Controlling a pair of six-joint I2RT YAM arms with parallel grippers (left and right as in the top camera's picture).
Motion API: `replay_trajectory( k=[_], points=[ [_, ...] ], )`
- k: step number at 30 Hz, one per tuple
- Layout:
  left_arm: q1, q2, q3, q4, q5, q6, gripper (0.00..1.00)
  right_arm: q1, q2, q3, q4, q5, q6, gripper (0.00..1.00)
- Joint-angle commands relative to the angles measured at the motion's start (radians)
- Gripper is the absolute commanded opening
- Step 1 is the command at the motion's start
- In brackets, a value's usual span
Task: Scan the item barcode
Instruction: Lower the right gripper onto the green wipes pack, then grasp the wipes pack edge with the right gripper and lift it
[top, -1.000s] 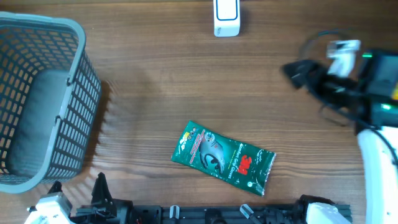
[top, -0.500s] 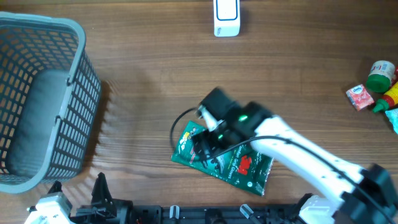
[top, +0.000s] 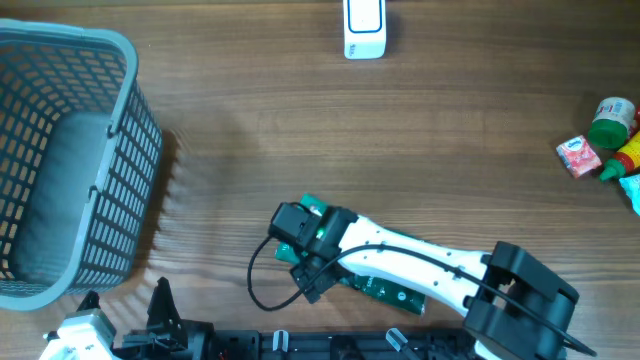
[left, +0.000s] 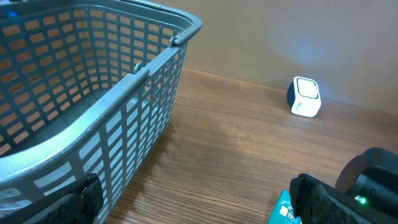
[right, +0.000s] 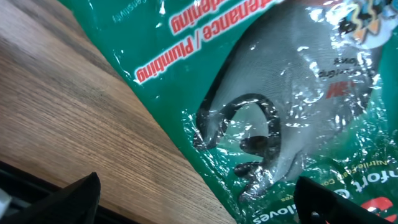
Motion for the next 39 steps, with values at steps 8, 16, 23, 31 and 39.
replay_trajectory(
  k=[8, 16, 23, 31, 39],
  points=[
    [0.006, -0.003, 0.003, 0.001, -0.013, 0.012, 1.00, 0.020, 0.087, -0.099, 0.039, 0.136, 0.131, 0.90],
    [0.006, -0.003, 0.003, 0.001, -0.013, 0.012, 1.00, -0.016, 0.092, -0.092, 0.128, 0.137, 0.186, 0.04],
    [0.006, -0.003, 0.003, 0.001, -0.013, 0.012, 1.00, -0.218, 0.092, 0.113, 0.047, 0.117, 0.208, 0.04],
    [0.006, -0.003, 0.003, 0.001, -0.013, 0.012, 1.00, -0.302, 0.093, 0.240, 0.012, 0.094, 0.045, 1.00],
    [0.006, -0.003, 0.003, 0.001, -0.013, 0.012, 1.00, -0.304, 0.094, 0.112, 0.243, 0.210, -0.128, 0.96]
  ],
)
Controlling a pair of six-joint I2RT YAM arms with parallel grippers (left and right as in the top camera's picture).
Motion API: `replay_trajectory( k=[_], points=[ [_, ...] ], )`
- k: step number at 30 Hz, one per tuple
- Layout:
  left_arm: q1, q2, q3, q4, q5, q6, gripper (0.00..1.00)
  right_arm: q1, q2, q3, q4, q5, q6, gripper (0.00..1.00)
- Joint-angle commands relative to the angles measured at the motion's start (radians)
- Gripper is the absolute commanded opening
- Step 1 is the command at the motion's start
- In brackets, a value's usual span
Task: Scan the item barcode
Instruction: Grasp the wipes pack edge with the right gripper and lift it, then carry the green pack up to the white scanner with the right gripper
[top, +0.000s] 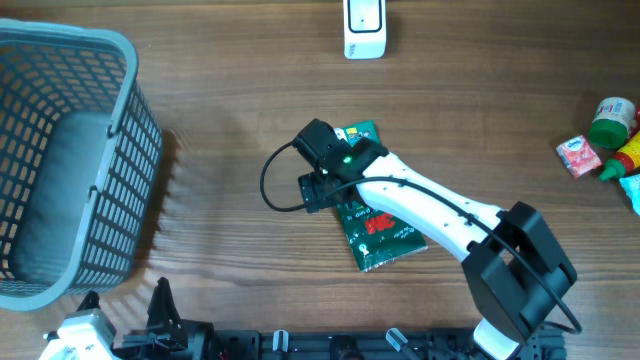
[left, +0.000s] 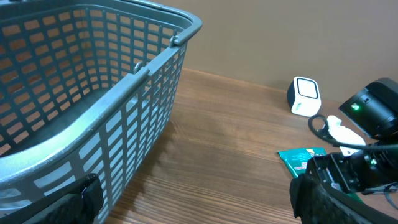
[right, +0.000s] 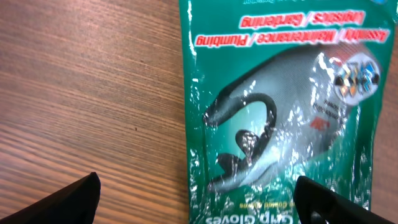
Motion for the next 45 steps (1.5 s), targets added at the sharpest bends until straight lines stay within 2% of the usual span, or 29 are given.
replay_trajectory(
  k=[1, 8, 12, 13, 14, 16, 17, 18, 20, 21, 23, 25, 28, 31, 37, 39, 42, 45],
  points=[
    [0.006, -0.003, 0.003, 0.001, -0.013, 0.012, 1.00, 0.000, 0.013, -0.058, 0.071, 0.078, -0.102, 0.96],
    [0.006, -0.003, 0.003, 0.001, -0.013, 0.012, 1.00, 0.000, 0.069, -0.143, 0.147, 0.221, -0.104, 1.00],
    [0.006, -0.003, 0.003, 0.001, -0.013, 0.012, 1.00, -0.006, 0.159, -0.143, 0.142, 0.190, -0.106, 0.99],
    [0.006, -0.003, 0.003, 0.001, -0.013, 0.012, 1.00, -0.007, 0.186, -0.143, 0.138, 0.151, -0.107, 0.92],
    [0.006, -0.003, 0.003, 0.001, -0.013, 0.012, 1.00, -0.007, 0.208, -0.143, 0.125, 0.109, -0.107, 0.79],
    [0.006, -0.003, 0.003, 0.001, -0.013, 0.012, 1.00, -0.006, 0.229, -0.143, 0.096, 0.037, -0.100, 0.38],
    [0.006, -0.003, 0.003, 0.001, -0.013, 0.012, 1.00, -0.006, 0.230, -0.143, 0.087, 0.017, -0.078, 0.30],
    [0.006, -0.003, 0.003, 0.001, -0.013, 0.012, 1.00, -0.006, 0.229, -0.141, 0.080, 0.016, -0.056, 0.27],
    [0.006, -0.003, 0.003, 0.001, -0.013, 0.012, 1.00, -0.006, 0.228, -0.133, 0.067, 0.011, -0.023, 0.10],
    [0.006, -0.003, 0.003, 0.001, -0.013, 0.012, 1.00, -0.010, 0.228, -0.127, 0.060, -0.004, -0.024, 0.05],
    [0.006, -0.003, 0.003, 0.001, -0.013, 0.012, 1.00, -0.028, 0.224, -0.093, 0.018, -0.058, -0.036, 0.05],
    [0.006, -0.003, 0.003, 0.001, -0.013, 0.012, 1.00, -0.048, 0.208, -0.028, -0.033, -0.168, -0.122, 0.05],
    [0.006, -0.003, 0.003, 0.001, -0.013, 0.012, 1.00, -0.091, 0.140, 0.146, -0.144, -0.451, -0.257, 0.05],
    [0.006, -0.003, 0.003, 0.001, -0.013, 0.012, 1.00, -0.140, 0.071, 0.252, -0.183, -0.773, -0.408, 0.05],
    [0.006, -0.003, 0.003, 0.001, -0.013, 0.012, 1.00, -0.249, 0.032, 0.228, -0.212, -1.390, -0.657, 0.05],
    [0.006, -0.003, 0.003, 0.001, -0.013, 0.012, 1.00, -0.261, 0.032, 0.190, -0.201, -1.493, -0.710, 0.05],
    [0.005, -0.003, 0.003, 0.001, -0.013, 0.012, 1.00, -0.264, 0.032, 0.121, -0.127, -1.539, -0.728, 0.05],
    [0.006, -0.003, 0.003, 0.001, -0.013, 0.012, 1.00, -0.264, 0.032, 0.073, -0.061, -1.732, -0.796, 0.05]
  ],
)
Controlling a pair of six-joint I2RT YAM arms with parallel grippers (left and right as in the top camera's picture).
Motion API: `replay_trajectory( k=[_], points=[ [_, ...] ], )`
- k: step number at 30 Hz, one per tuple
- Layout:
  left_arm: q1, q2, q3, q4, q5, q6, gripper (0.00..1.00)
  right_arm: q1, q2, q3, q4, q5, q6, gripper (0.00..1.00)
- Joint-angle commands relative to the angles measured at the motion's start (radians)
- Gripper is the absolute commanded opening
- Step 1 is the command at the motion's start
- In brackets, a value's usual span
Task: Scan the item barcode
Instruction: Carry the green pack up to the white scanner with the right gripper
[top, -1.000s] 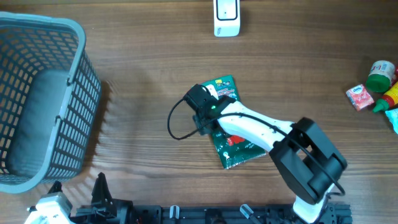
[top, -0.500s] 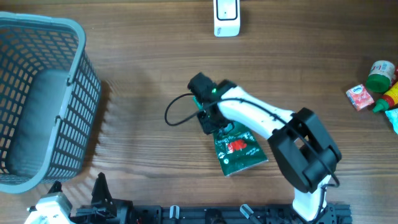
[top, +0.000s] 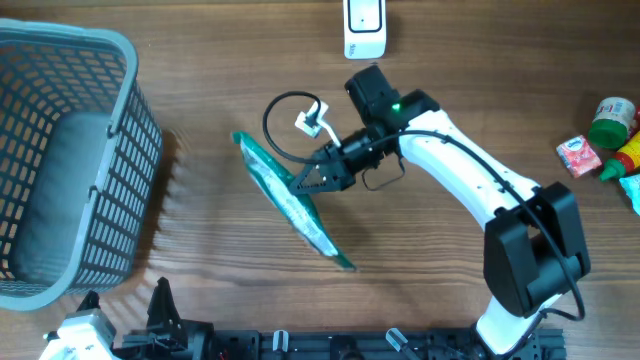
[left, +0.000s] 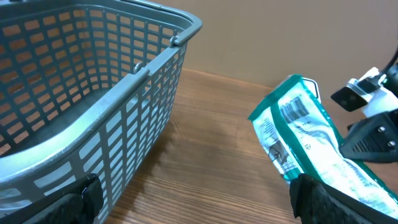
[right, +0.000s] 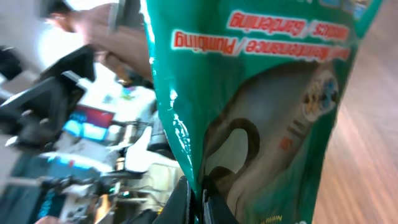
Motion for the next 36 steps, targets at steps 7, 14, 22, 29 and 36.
replay_trajectory(
  k=[7, 14, 22, 29, 36],
  points=[
    [0.006, -0.003, 0.003, 0.001, -0.013, 0.012, 1.00, 0.000, -0.002, -0.052, 0.061, -0.288, -0.307, 0.05],
    [0.006, -0.003, 0.003, 0.001, -0.013, 0.012, 1.00, 0.000, -0.001, -0.086, 0.067, -0.288, -0.513, 0.05],
    [0.006, -0.003, 0.003, 0.001, -0.013, 0.012, 1.00, -0.006, -0.001, -0.086, 0.061, -0.288, -0.513, 0.04],
    [0.006, -0.003, 0.003, 0.001, -0.013, 0.012, 1.00, -0.030, -0.001, -0.086, 0.059, -0.287, 0.199, 0.04],
    [0.006, -0.003, 0.003, 0.001, -0.013, 0.012, 1.00, -0.069, -0.001, -0.086, 0.059, -0.288, 0.438, 0.04]
  ],
)
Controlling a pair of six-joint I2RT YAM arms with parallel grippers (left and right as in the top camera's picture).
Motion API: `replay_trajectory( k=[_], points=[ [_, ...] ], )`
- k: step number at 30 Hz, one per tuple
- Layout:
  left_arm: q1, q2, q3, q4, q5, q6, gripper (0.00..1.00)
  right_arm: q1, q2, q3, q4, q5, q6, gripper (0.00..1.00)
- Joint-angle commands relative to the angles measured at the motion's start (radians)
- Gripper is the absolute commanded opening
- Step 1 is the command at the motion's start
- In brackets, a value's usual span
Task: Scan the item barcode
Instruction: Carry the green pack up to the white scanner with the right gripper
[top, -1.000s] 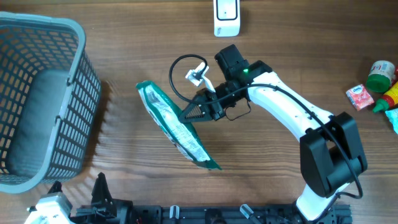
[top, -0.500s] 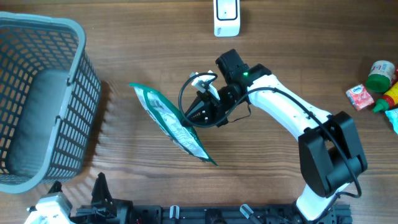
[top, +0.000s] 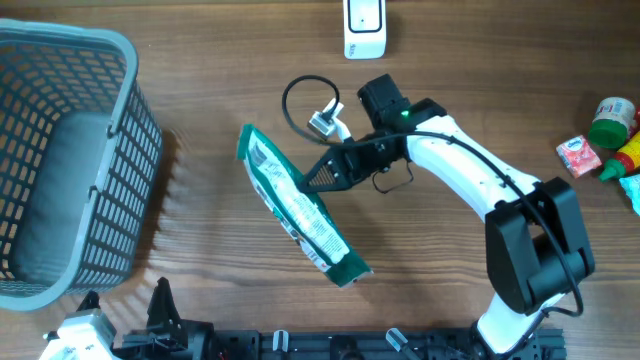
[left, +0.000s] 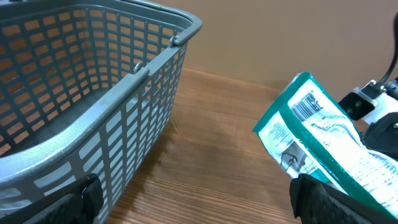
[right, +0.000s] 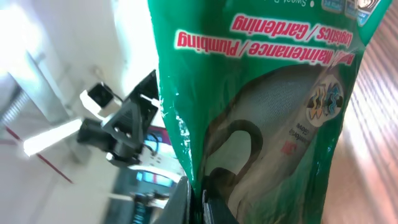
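Observation:
A green packet of grip gloves (top: 298, 212) hangs above the middle of the table, its white printed back turned up to the overhead view. My right gripper (top: 322, 178) is shut on the packet's right edge. The left wrist view shows the packet (left: 323, 140) at the right, a barcode near its top corner. The right wrist view is filled by the packet's green front (right: 261, 106), its edge pinched between the fingers (right: 214, 202). The white scanner (top: 364, 27) stands at the table's far edge. My left gripper (left: 199, 199) is open by the basket, holding nothing.
A grey plastic basket (top: 60, 165) stands at the left, its wall (left: 118, 124) close to my left gripper. A small group of groceries (top: 605, 140) lies at the right edge, among them a green-capped jar and a red packet.
The packet has turned in my right gripper, so more of its white printed back faces up. The gripper has moved a little right and toward the front. The left arm is unchanged.
My right gripper was first low over the packet lying near the table's front edge. Then the packet lay flat nearer the middle, green side up. Then it was off the table, edge-on, gripped by my right gripper. Now its back faces up.

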Motion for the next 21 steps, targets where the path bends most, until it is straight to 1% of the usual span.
replay_trajectory(
  k=[1, 6, 7, 8, 9, 10, 11, 12, 13, 16, 19, 21],
  points=[
    [0.006, -0.003, 0.003, 0.001, -0.013, 0.012, 1.00, -0.019, -0.001, -0.006, 0.002, -0.064, 0.152, 0.04],
    [0.006, -0.003, 0.003, 0.001, -0.013, 0.012, 1.00, -0.030, -0.001, -0.006, 0.008, -0.064, 0.155, 0.04],
    [0.006, -0.003, 0.003, 0.001, -0.013, 0.012, 1.00, -0.030, -0.001, -0.006, 0.024, -0.061, 0.121, 0.04],
    [0.006, -0.003, 0.003, 0.001, -0.013, 0.012, 1.00, -0.030, -0.001, -0.006, 0.048, -0.017, 0.060, 0.04],
    [0.006, -0.003, 0.003, 0.001, -0.013, 0.012, 1.00, -0.031, -0.001, -0.006, 0.066, 0.140, 0.066, 0.04],
    [0.006, -0.003, 0.003, 0.001, -0.013, 0.012, 1.00, -0.032, -0.001, -0.006, 0.068, 0.375, 0.148, 0.04],
    [0.006, -0.003, 0.003, 0.001, -0.013, 0.012, 1.00, -0.035, -0.001, -0.006, 0.061, 0.570, 0.212, 0.04],
    [0.006, -0.003, 0.003, 0.001, -0.013, 0.012, 1.00, -0.037, -0.001, -0.006, 0.056, 0.698, 0.232, 0.04],
    [0.006, -0.003, 0.003, 0.001, -0.013, 0.012, 1.00, -0.043, -0.001, -0.006, 0.055, 0.749, 0.193, 0.04],
    [0.006, -0.003, 0.003, 0.001, -0.013, 0.012, 1.00, -0.086, -0.016, -0.002, 0.055, 0.751, 0.131, 0.04],
    [0.006, -0.003, 0.003, 0.001, -0.013, 0.012, 1.00, -0.145, -0.053, 0.018, 0.050, 0.753, 0.103, 0.05],
    [0.006, -0.003, 0.003, 0.001, -0.013, 0.012, 1.00, -0.182, -0.094, 0.035, 0.050, 0.798, 0.102, 0.05]
  ],
)
